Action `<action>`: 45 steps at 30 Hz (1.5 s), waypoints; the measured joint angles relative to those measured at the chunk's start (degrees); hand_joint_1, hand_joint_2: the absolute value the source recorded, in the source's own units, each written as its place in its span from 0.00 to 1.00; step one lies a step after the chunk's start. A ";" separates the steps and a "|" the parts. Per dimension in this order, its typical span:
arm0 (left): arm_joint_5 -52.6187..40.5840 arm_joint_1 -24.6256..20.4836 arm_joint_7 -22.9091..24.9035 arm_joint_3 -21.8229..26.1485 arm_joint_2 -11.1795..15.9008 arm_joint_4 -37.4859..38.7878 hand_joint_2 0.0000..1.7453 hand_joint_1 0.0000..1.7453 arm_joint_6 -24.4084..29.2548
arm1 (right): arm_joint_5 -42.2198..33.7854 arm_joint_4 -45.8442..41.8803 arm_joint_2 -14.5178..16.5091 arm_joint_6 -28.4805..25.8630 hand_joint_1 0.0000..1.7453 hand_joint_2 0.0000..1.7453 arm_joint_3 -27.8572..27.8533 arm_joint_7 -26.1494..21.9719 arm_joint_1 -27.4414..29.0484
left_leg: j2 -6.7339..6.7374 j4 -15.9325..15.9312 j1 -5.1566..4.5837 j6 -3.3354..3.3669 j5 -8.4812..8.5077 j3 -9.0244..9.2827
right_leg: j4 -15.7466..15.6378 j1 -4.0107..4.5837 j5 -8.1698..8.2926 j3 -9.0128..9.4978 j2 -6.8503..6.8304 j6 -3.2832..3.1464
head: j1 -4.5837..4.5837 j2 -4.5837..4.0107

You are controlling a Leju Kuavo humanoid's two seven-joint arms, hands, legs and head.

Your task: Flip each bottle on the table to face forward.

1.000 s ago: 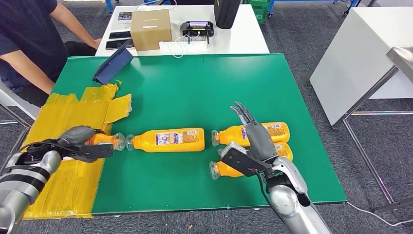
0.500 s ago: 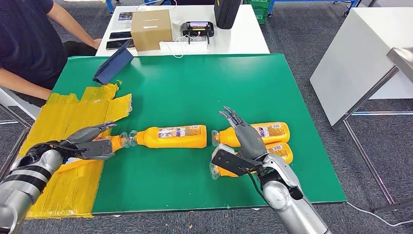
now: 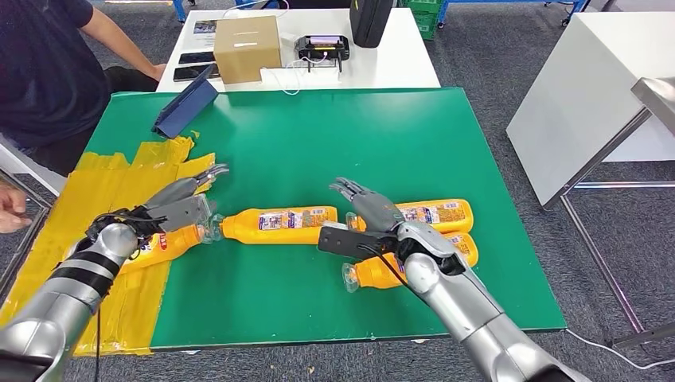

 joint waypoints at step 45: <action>31.16 8.06 8.24 7.69 -16.66 -28.81 0.00 0.00 -7.76 | 25.22 38.63 15.34 -0.57 1.00 1.00 19.61 7.56 -13.14 | 0.07 -0.02 0.01 -0.04 -0.05 0.58 | 0.00 -0.01 -0.04 0.19 0.04 -0.04 | -0.02 0.00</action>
